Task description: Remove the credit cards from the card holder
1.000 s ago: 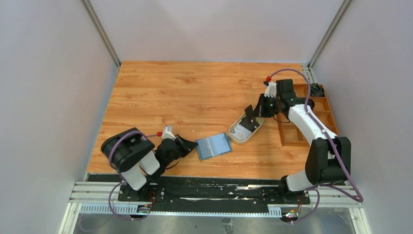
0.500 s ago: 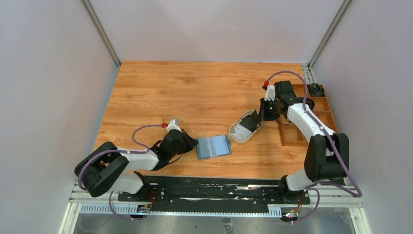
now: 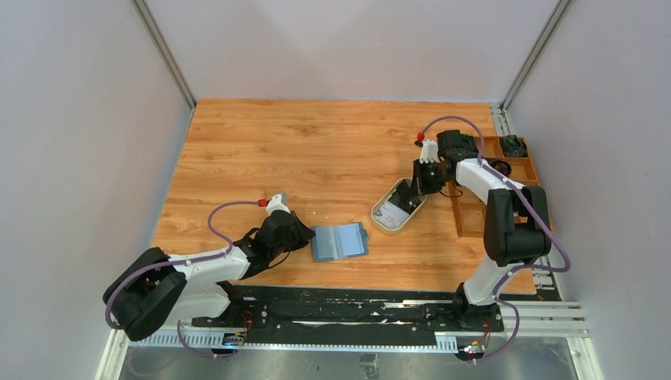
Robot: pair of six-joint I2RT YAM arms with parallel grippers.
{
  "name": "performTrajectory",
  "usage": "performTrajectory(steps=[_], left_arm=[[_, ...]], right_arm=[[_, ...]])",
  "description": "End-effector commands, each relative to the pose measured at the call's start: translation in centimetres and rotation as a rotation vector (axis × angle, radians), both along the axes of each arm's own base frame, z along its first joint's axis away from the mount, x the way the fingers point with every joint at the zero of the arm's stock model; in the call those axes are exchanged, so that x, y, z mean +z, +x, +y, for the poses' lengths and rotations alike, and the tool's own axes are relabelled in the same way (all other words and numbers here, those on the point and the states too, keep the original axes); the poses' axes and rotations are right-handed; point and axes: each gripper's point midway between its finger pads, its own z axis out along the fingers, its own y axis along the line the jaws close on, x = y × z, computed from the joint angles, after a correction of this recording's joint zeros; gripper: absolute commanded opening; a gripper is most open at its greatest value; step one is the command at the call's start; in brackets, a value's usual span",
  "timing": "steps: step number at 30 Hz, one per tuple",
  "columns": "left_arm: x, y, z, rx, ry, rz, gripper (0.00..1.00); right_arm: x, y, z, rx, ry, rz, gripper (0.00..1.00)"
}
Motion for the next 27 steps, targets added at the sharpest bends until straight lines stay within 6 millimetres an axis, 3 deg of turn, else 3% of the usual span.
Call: performTrajectory(steps=[1, 11, 12, 14, 19, 24, 27], left_arm=[[-0.4, -0.5, 1.7, 0.018, 0.095, 0.007, 0.00], [0.5, -0.5, 3.0, 0.045, 0.143, -0.007, 0.00], [0.5, -0.5, 3.0, 0.042, 0.147, -0.006, 0.00], [0.8, -0.4, 2.9, 0.037, 0.153, -0.009, 0.00], [1.5, -0.2, 2.5, 0.019, 0.159, -0.010, 0.00], [2.3, 0.1, 2.3, 0.020, 0.147, -0.022, 0.00], [2.3, -0.1, 2.2, 0.010, 0.155, -0.005, 0.00]], right_arm=[[-0.4, 0.4, 0.6, 0.062, -0.016, 0.021, 0.00], [-1.2, 1.3, -1.1, 0.019, -0.154, 0.034, 0.02], [-1.0, 1.5, -1.4, 0.006, -0.176, 0.024, 0.05], [-0.5, 1.7, -1.7, -0.012, -0.201, 0.001, 0.22], [3.0, 2.6, -1.0, -0.058, -0.181, -0.135, 0.34], [8.5, 2.9, -0.2, -0.081, -0.169, -0.322, 0.46], [12.0, 1.9, 2.4, -0.061, -0.107, -0.429, 0.53]])
